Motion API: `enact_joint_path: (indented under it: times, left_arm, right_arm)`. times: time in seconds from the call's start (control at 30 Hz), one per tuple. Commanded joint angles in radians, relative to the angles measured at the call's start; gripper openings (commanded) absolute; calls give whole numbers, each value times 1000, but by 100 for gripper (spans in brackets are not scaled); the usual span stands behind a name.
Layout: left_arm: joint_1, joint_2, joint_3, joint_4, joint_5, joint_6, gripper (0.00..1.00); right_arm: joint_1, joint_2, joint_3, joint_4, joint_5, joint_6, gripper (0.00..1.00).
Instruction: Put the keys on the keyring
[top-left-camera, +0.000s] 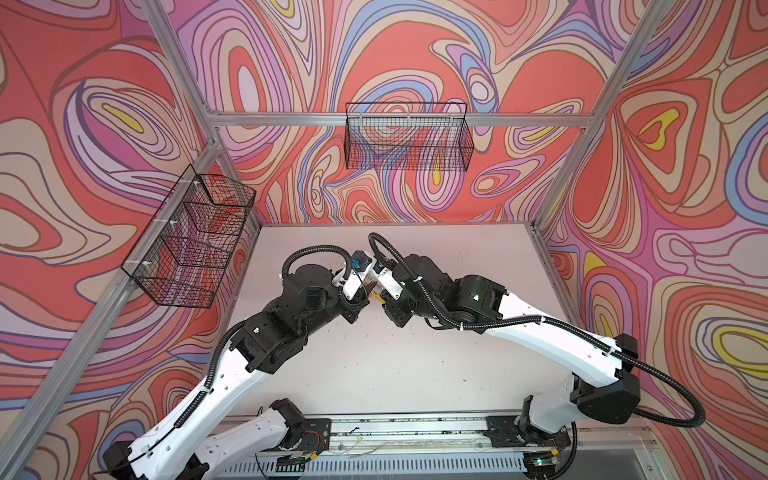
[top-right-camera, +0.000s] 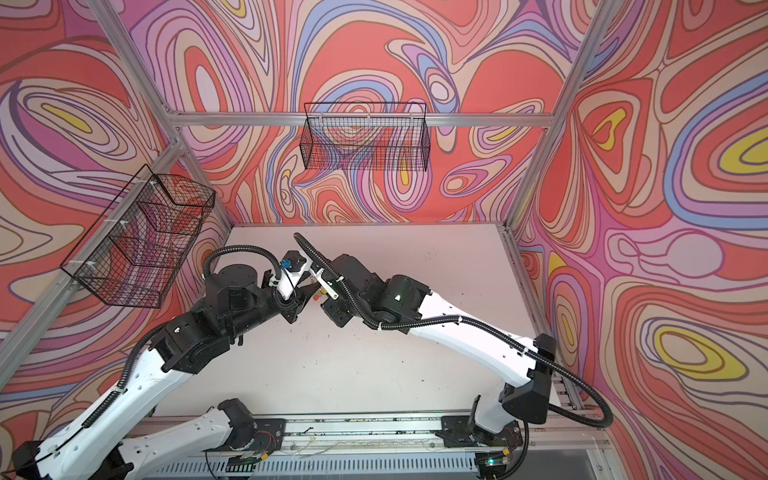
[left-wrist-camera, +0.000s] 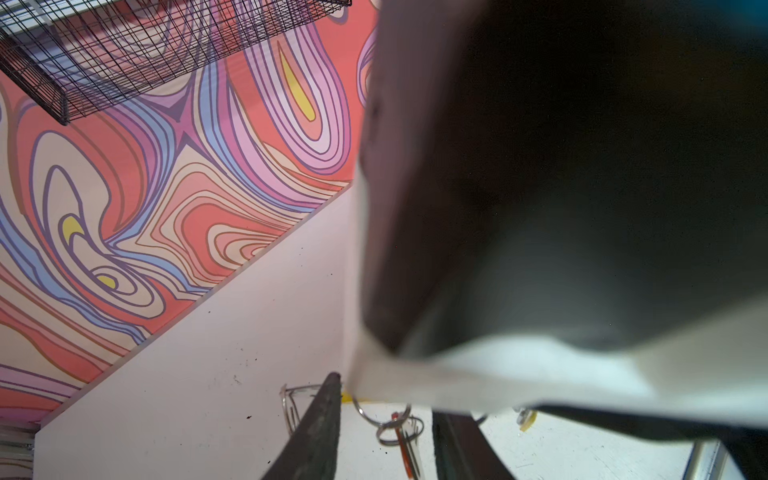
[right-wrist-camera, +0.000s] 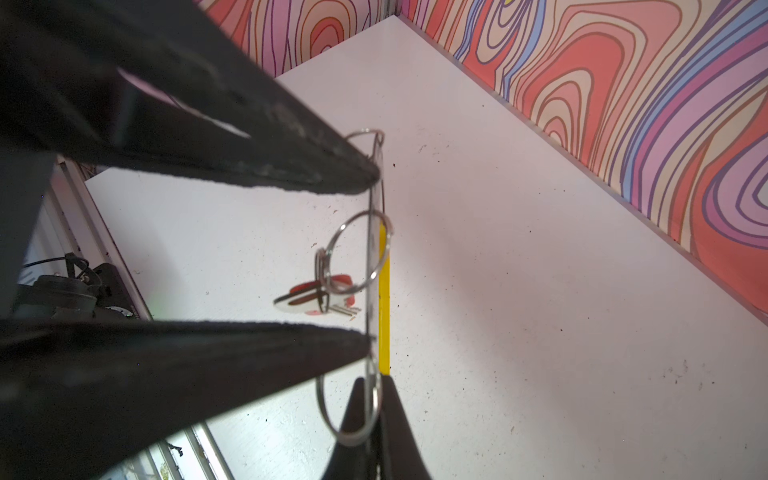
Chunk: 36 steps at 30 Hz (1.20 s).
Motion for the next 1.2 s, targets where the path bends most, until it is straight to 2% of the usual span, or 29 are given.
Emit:
enact_joint_path:
  times: [0.0,0.27,0.5,1.0,1.17]
  left_arm:
    - [-6,-4,9,-20,-28,24,37]
    - [-6,13,18,-9,-47,32,34]
    - [-6,4,26,10,-115,-2,23]
    - [-6,39,69,-21,-72,-65,6]
    - [-6,44,81,-32,-94,-83,1]
  right_arm:
    - [1,8,33,-7,-7,6,0]
    - [1,7,33,-4,-18,7,0]
    - [1,6,32,3,-26,5,0]
    - [1,-6,19,23,-56,10,0]
    - [1,-13,13,22,-56,9,0]
